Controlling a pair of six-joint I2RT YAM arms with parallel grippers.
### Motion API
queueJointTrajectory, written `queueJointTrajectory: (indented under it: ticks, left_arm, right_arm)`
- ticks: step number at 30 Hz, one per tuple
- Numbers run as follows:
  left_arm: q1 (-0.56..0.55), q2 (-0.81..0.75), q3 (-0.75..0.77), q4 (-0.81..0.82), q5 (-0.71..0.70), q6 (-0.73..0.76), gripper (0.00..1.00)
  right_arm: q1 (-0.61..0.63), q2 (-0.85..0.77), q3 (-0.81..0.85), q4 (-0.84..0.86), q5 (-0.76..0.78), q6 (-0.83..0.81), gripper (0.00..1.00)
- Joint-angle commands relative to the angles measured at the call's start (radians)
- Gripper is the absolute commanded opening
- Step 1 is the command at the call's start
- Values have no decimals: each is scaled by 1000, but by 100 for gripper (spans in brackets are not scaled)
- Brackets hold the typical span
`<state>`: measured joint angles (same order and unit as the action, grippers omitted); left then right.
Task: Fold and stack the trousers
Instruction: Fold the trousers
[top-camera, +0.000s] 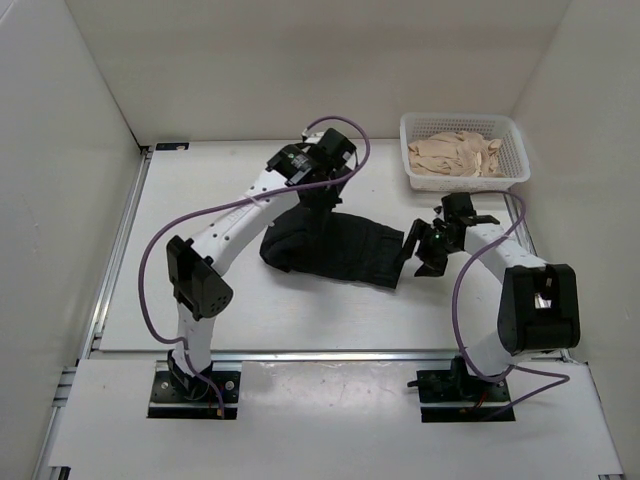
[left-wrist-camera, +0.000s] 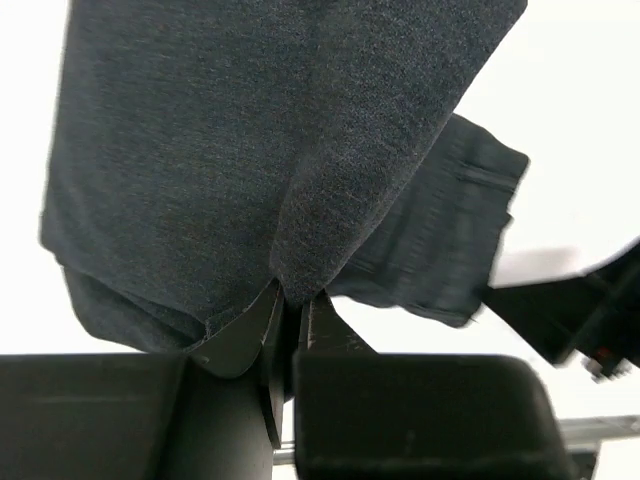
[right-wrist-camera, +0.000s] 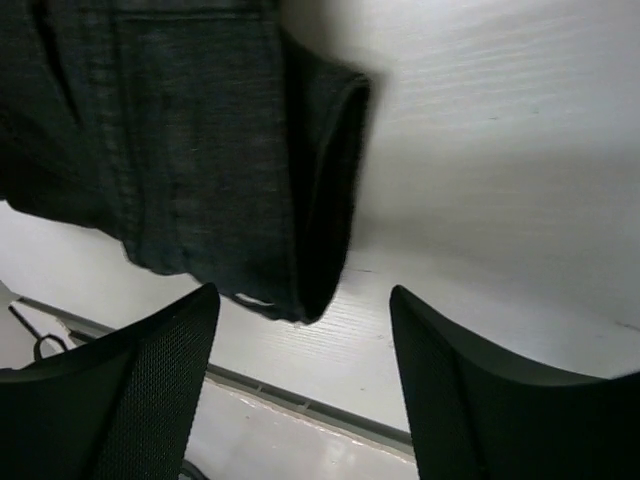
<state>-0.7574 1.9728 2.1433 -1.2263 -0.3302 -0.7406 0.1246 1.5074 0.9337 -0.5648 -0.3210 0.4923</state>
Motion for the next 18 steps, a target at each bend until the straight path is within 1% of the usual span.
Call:
queueJointTrajectory:
  ticks: [1, 2, 3, 5, 7, 11, 14, 15, 16, 18]
  left_arm:
    - [-48, -11, 46, 77, 8, -80, 10]
    - [-66, 4, 55, 77, 8, -94, 10]
    - [-66, 23, 66, 89, 19, -94, 10]
    - [-79, 32, 84, 99, 19, -94, 10]
    - [-105, 58, 118, 99, 19, -94, 10]
    - [-125, 69, 141, 110, 28, -94, 10]
    - [-135, 80, 141, 128, 51, -94, 10]
    - [-135, 89, 141, 128, 51, -94, 10]
    - [-146, 89, 151, 128, 60, -94, 10]
    - [-157, 107, 152, 137, 60, -83, 10]
  right_arm:
    - [-66, 5, -30, 60, -85, 17, 71]
    - [-83, -10, -44, 60, -85, 17, 66]
    - [-117, -19, -58, 60, -85, 17, 66]
    - [-155, -48, -67, 49, -85, -6, 63]
    - [-164, -49, -67, 25, -76, -24, 61]
    - [-175, -24, -101, 43, -102, -35, 58]
    - [-175, 16, -111, 68, -102, -15, 36]
    - [-175, 37, -111, 78, -102, -3, 22]
    - [-175, 48, -111, 79, -89, -3, 15]
    - [-175, 82, -111, 89, -75, 6, 6]
